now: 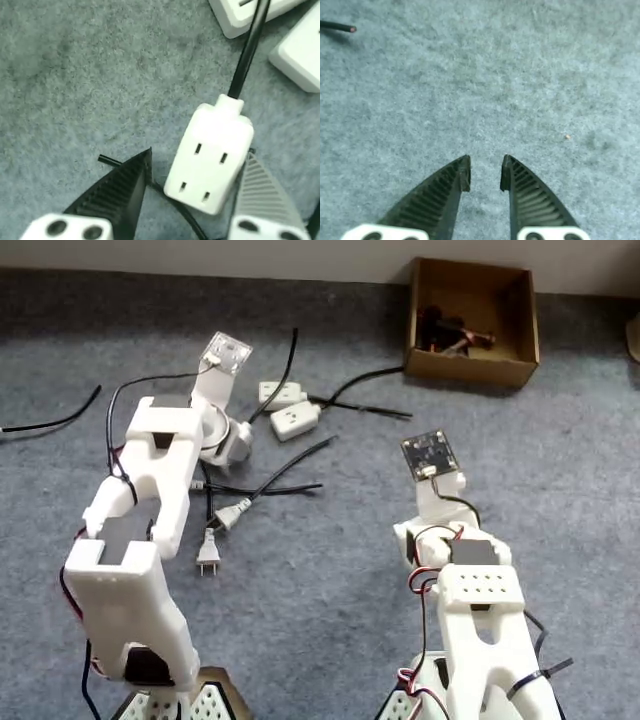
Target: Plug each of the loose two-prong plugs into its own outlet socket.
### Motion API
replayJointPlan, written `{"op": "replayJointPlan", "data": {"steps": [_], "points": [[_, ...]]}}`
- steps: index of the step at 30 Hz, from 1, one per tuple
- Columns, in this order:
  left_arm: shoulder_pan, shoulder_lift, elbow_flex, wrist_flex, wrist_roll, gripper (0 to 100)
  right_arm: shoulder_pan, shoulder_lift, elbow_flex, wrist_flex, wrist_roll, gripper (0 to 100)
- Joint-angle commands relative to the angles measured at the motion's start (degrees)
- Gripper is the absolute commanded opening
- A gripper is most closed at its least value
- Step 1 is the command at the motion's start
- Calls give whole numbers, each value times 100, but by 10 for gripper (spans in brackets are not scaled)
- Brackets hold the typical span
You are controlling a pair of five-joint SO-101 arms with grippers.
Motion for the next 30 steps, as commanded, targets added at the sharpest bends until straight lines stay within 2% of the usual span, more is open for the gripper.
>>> {"op": "replayJointPlan", "data": {"steps": [1, 8, 12, 17, 30], "points": [[-40, -40, -295, 18, 53, 170, 66, -145, -22, -110, 70, 109], [57, 4, -233, 9, 44, 2, 66, -145, -22, -110, 70, 109], [154, -13, -180, 114, 53, 6, 66, -145, -22, -110, 70, 109], [242, -48, -330, 615, 70, 6, 66, -145, -22, -110, 70, 109], [382, -48, -2070, 2919, 79, 6, 66, -145, -22, -110, 70, 109]]}}
